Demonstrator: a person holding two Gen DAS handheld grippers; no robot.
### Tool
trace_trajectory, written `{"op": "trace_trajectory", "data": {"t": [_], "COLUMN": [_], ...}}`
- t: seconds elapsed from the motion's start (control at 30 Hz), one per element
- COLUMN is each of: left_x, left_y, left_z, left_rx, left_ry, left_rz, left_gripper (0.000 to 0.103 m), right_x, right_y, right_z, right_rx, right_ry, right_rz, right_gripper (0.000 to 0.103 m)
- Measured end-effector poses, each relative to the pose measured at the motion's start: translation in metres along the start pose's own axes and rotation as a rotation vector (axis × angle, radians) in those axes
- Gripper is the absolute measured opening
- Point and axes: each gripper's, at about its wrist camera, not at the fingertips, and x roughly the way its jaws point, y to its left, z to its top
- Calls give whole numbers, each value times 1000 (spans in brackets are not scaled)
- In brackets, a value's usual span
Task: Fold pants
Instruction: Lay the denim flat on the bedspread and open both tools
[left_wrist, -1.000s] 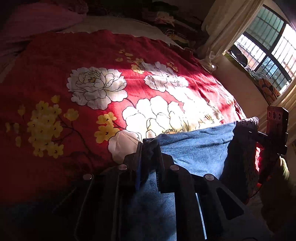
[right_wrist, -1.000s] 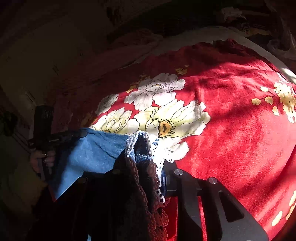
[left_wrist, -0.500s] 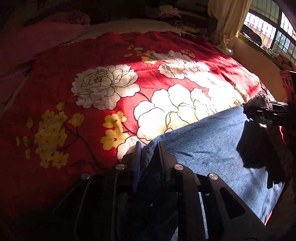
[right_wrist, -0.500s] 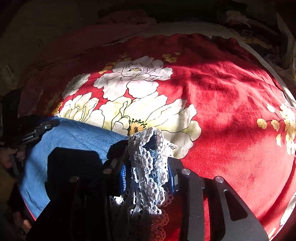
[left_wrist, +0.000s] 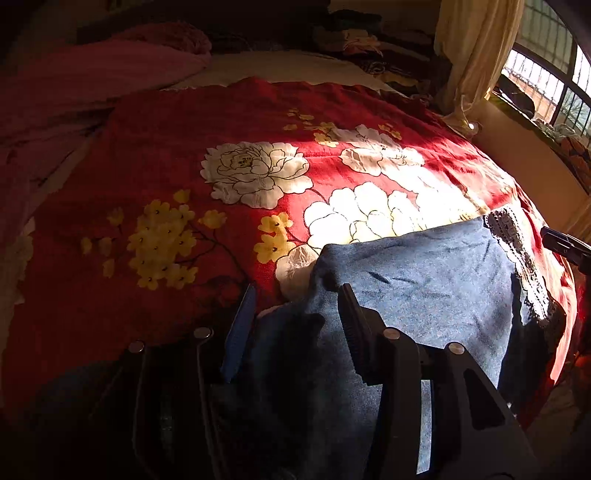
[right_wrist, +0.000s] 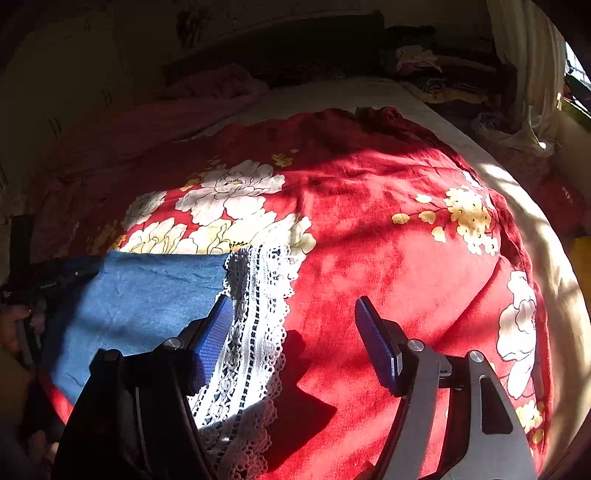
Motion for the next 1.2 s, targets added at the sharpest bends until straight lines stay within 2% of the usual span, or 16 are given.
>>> {"op": "trace_trajectory", "data": {"t": [0.3,0.53,0.7,0.83,0.9,0.97,1.07,1.2], "left_x": [-52,-86,-84,-76,-73,-74,-76,-72], "left_y": [-13,-16,-15,-6,-2,-1,4,6], "left_z": [-34,-62,-89,-112,-124,-134,-140,-142], "left_rx": [13,10,-7,-19,-20,-11,-23,-22], "left_ry": [-34,-65,9,66,90,89,72,61], "left_rz": [-15,6,59,116,122,122,98,92], "left_gripper": [43,47,48,49,49,49,49,49], "right_x": [-43,-45,-31,-23,-17,-10,-11,-7], "right_y": [26,72,104,102,92,81,82,85], "right_z": [-40,-53,-65,-75,-84,-94,-101,-100], "right_rx": [13,-79,-162,-165,-151,-125,-125,-135], "right_ry": [-45,-35,13,62,110,152,124,130], "right_rz": [30,95,114,50,0,-1,-2,-16], "right_gripper": [67,67,67,67,67,67,67,68]}}
